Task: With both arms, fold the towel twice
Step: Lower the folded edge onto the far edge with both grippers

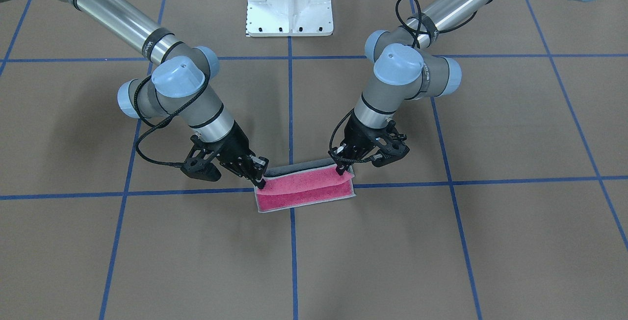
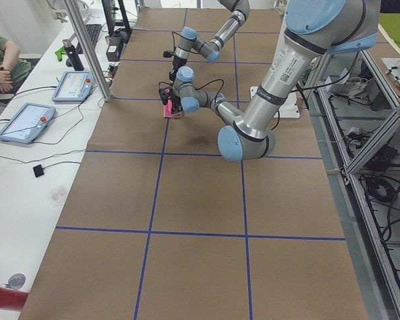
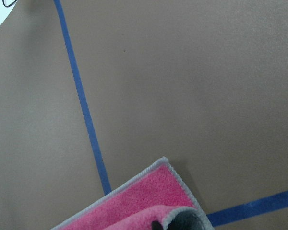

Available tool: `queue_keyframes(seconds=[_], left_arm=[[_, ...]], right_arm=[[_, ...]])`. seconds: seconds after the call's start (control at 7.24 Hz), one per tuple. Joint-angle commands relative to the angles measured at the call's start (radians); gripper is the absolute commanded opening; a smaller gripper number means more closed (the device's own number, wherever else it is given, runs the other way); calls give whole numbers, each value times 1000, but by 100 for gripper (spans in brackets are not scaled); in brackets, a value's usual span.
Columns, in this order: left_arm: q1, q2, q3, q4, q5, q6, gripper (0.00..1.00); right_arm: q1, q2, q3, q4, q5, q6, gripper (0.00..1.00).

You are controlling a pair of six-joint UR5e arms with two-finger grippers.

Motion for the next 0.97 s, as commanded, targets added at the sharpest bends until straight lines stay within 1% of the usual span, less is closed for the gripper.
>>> queue_keyframes(seconds=[0.0, 0.14, 0.83], left_arm=[[0, -4, -1, 0, 0, 0, 27], [0, -4, -1, -2, 0, 0, 99], [-29, -7, -10, -25, -2, -3, 100]], right_arm=[[0, 0, 0, 18, 0, 0, 51], [0, 0, 0, 20, 0, 0, 99], [8, 11, 3, 20, 3, 6, 99]])
